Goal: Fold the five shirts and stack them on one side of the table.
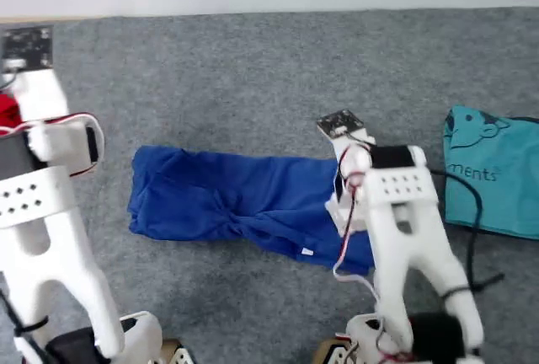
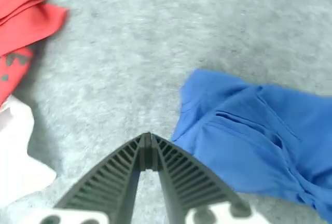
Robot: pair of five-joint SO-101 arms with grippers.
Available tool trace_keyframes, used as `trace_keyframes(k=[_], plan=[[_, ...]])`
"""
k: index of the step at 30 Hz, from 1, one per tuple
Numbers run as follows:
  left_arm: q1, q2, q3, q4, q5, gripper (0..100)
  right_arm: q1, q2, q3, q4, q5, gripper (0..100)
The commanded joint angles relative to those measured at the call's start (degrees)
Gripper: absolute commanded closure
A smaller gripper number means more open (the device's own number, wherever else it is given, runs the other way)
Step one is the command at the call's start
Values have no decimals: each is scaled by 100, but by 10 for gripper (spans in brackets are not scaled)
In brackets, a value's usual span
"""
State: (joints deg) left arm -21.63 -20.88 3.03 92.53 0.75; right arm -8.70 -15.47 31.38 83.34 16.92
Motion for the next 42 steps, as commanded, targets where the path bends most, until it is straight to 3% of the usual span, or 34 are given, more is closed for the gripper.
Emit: trace_keyframes(k=[1,7,17,21,32,42], plan=[[-149,-237,110,-158,53,997,-163,523,-563,-66,-70,986],[-167,-246,611,-624,35,997,-549,1077,-774,-171,-70,988],[-167,-246,655,-1029,35,997,-532,2185,-774,-593,-70,988],[-167,-246,655,-1178,35,997,-321,2466,-782,-637,-18,988],[-167,-246,646,-1240,26,997,927,2651,-765,-629,1081,988],[-158,-246,646,-1248,-229,997,1323,2651,-747,-347,1635,988]])
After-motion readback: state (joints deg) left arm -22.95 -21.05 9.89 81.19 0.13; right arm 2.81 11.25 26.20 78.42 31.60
